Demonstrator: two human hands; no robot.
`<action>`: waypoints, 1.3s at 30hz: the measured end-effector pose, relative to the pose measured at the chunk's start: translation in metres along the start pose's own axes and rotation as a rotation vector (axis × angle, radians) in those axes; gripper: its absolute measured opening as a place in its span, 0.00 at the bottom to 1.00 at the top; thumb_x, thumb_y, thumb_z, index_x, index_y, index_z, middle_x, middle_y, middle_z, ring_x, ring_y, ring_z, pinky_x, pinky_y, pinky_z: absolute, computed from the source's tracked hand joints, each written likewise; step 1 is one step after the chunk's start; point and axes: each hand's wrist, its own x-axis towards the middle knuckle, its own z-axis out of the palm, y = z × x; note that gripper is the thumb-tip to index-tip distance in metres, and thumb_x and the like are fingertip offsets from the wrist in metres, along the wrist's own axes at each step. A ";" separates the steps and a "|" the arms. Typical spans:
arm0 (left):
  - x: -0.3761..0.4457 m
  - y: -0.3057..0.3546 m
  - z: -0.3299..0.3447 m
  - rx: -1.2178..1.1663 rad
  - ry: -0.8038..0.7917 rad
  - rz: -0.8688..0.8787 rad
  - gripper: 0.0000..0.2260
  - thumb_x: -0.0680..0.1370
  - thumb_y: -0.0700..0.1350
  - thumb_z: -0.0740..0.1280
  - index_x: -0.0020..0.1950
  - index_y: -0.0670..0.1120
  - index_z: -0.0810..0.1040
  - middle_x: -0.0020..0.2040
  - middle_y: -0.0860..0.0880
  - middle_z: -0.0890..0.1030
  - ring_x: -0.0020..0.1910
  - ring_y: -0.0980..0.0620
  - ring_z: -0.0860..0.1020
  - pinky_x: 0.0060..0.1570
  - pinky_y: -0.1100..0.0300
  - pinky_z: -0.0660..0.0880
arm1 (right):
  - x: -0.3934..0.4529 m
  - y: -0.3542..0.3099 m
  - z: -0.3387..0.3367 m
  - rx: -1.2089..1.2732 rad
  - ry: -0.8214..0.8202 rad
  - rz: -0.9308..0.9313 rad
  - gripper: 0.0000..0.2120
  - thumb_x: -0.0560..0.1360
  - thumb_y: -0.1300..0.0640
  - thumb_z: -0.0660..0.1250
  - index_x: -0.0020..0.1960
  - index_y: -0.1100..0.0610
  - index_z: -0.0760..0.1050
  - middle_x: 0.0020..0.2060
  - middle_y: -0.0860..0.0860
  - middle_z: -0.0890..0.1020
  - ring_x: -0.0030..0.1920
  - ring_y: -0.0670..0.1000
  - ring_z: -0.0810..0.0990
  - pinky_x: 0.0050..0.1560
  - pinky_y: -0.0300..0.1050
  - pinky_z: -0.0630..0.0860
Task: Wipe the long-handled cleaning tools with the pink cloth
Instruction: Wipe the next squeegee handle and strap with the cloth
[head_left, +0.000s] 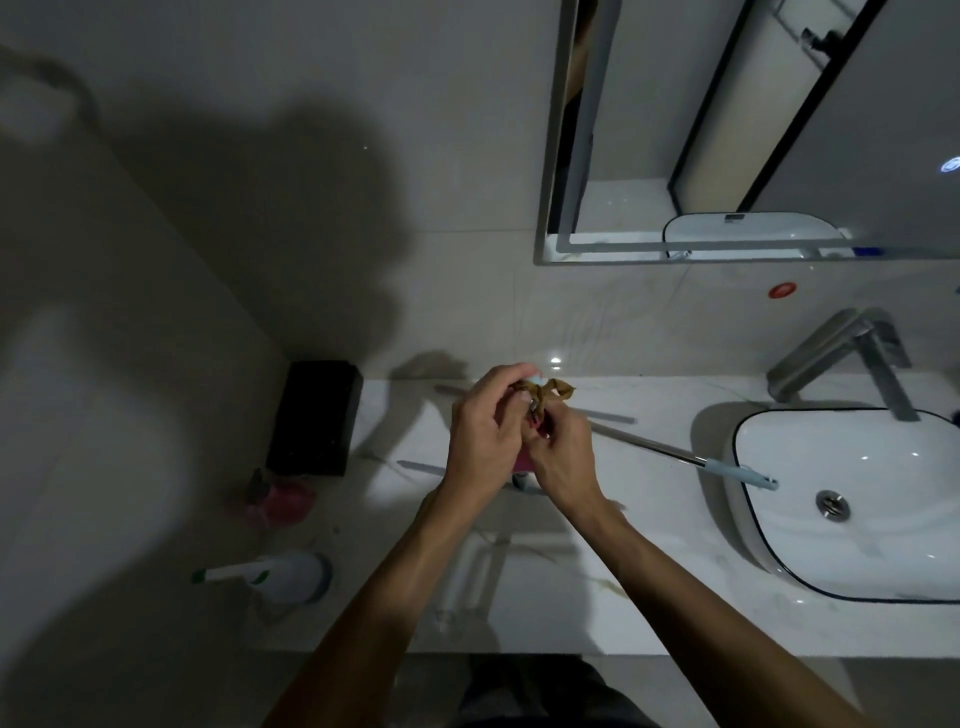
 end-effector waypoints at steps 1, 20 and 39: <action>0.000 -0.001 0.004 0.011 -0.014 -0.001 0.14 0.78 0.31 0.64 0.60 0.42 0.81 0.54 0.53 0.83 0.53 0.58 0.81 0.55 0.61 0.78 | -0.001 0.004 -0.002 0.005 0.003 -0.003 0.10 0.76 0.62 0.68 0.39 0.51 0.73 0.30 0.40 0.75 0.32 0.39 0.75 0.35 0.28 0.68; 0.022 -0.022 0.036 -0.023 -0.043 -0.124 0.14 0.78 0.37 0.67 0.63 0.47 0.79 0.54 0.53 0.83 0.54 0.53 0.83 0.53 0.51 0.81 | 0.021 0.056 -0.003 0.005 0.028 0.023 0.08 0.76 0.64 0.70 0.42 0.55 0.75 0.30 0.39 0.73 0.33 0.39 0.75 0.37 0.28 0.67; 0.023 -0.058 0.036 0.193 -0.157 -0.263 0.10 0.77 0.45 0.71 0.59 0.52 0.81 0.50 0.56 0.84 0.50 0.61 0.82 0.52 0.55 0.81 | 0.036 0.090 0.027 0.042 0.022 0.011 0.05 0.76 0.58 0.67 0.41 0.54 0.79 0.30 0.39 0.77 0.33 0.39 0.76 0.35 0.27 0.67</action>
